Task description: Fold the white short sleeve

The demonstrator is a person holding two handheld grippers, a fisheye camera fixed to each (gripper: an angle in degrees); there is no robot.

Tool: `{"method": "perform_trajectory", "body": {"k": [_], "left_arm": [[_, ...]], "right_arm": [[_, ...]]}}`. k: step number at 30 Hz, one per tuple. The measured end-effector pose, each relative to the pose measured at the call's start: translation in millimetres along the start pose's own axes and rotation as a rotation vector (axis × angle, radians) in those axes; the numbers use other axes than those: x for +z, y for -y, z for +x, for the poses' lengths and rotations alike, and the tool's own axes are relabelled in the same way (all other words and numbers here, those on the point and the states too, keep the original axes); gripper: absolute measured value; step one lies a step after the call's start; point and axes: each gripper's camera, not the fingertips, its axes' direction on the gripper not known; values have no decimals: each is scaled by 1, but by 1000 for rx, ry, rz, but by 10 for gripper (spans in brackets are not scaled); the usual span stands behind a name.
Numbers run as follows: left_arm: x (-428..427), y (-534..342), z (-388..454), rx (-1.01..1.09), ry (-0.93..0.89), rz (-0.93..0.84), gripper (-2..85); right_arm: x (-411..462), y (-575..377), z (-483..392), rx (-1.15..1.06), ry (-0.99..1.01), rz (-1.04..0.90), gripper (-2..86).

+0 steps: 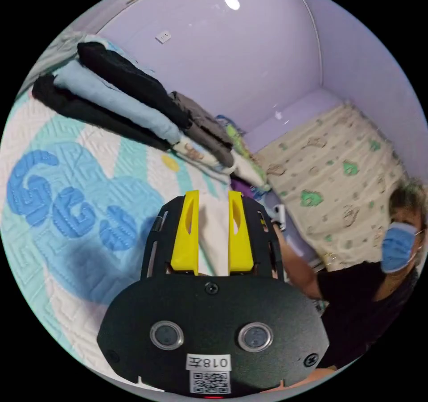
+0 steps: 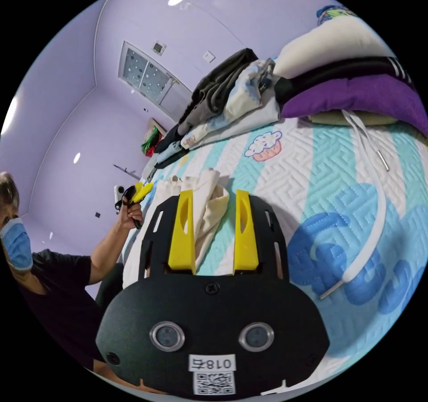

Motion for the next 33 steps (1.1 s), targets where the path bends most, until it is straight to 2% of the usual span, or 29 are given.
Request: {"method": "perform_trajectory", "body": {"k": [4,6,14,18,21,24,28,33], "left_arm": [[28,29,30,44,44,-198,143],[33,44,38,29,55,-243,154],[-15,86,46,-79,4,-228,125],[-28,118,64,-71,-36,-260,121],[-41,137,82,-68,-13,-303,90],[-74,146,106,-55,23,-263,60],[-149,146,185,183,17,-61,51],[-239,134,297,406,80,87,50]], "right_arm": [[24,-10,-8,-21,-70,-70,138],[29,-16,-9,-15,-81,-87,137],[42,-51,47,109,196,-85,125],[63,-56,56,84,222,-139,119],[77,-69,63,66,204,-176,67],[77,-94,62,9,165,-123,31],[61,-144,38,-138,92,54,17],[38,-210,-2,-274,45,215,13]]}}
